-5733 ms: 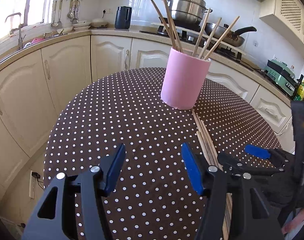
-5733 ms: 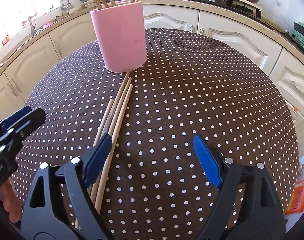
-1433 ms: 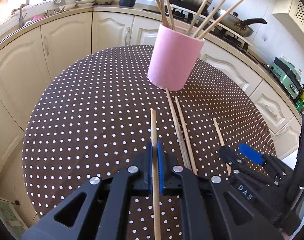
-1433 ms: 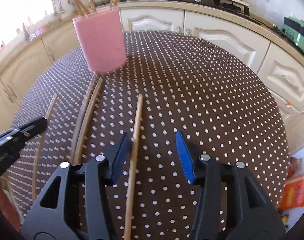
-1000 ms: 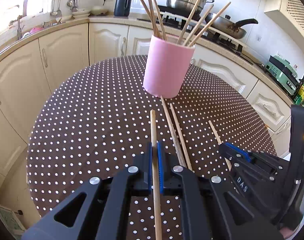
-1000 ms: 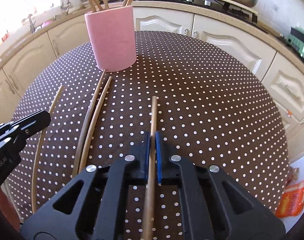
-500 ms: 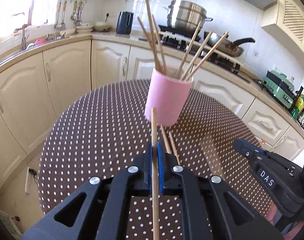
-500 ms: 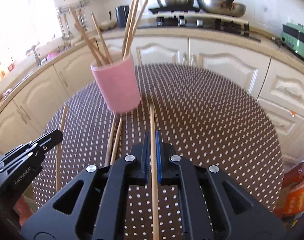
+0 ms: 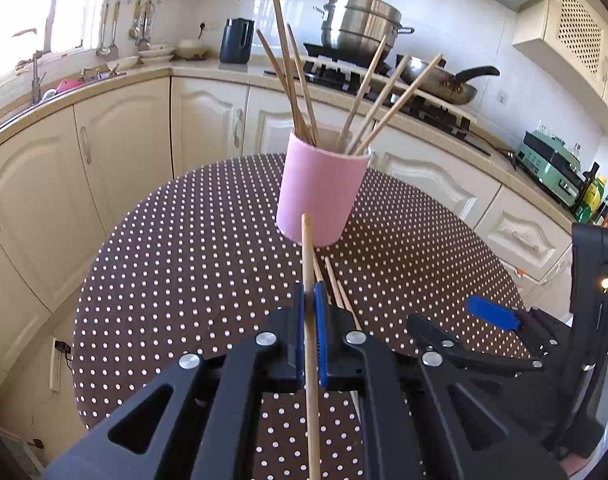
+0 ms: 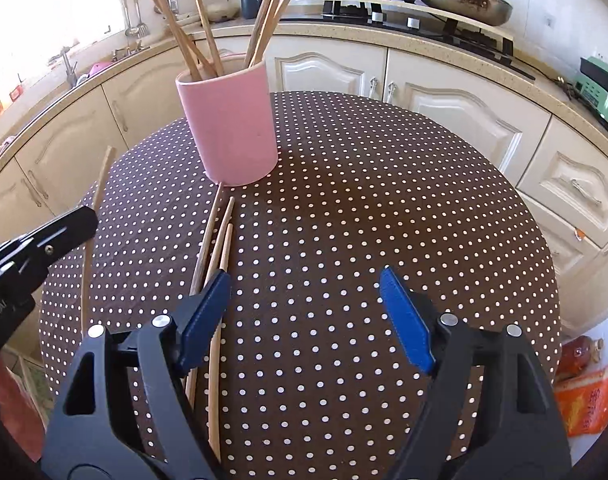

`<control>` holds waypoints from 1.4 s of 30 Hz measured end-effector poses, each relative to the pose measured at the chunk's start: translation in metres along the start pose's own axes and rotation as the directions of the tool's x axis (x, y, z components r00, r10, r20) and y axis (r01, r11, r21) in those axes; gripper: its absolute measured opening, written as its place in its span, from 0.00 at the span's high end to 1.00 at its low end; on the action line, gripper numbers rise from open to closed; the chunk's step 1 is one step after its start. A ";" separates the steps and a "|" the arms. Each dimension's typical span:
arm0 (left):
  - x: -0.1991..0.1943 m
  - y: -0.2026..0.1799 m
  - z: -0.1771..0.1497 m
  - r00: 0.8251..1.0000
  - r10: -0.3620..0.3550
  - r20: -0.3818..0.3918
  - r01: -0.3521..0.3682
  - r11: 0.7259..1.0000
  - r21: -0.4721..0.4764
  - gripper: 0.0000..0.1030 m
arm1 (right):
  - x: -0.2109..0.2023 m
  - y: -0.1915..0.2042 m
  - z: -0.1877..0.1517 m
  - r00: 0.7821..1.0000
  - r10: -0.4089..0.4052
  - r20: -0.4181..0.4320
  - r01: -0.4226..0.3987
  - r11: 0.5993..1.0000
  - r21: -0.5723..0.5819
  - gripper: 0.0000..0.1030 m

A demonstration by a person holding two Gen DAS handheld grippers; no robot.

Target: Organize utensils

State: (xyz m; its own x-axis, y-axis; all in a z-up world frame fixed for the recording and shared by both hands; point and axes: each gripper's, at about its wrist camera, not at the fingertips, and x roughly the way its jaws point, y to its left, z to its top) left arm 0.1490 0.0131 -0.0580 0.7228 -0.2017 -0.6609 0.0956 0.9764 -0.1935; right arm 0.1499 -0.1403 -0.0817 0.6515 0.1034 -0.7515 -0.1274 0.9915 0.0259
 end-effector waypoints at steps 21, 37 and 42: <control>0.025 0.008 -0.021 0.993 -0.013 -0.115 0.010 1.000 -0.026 0.94 | 0.034 0.042 -0.019 0.996 0.068 -0.065 -0.077 0.988 -0.134 0.63; 0.020 -0.010 -0.017 0.997 -0.034 -0.076 0.036 0.999 0.025 0.94 | 0.027 0.010 -0.009 0.990 0.137 -0.029 -0.137 0.990 0.023 0.94; 0.021 -0.007 -0.015 0.996 -0.041 -0.075 0.043 0.999 0.027 0.94 | 0.015 0.006 -0.005 0.991 0.136 0.002 -0.136 0.990 0.039 0.94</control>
State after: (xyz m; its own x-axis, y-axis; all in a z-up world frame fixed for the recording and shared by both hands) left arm 0.1532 0.0005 -0.0819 0.6649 -0.2468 -0.7050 0.1451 0.9685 -0.2022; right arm 0.1556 -0.1336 -0.0961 0.6294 0.2373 -0.7399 -0.1858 0.9706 0.1532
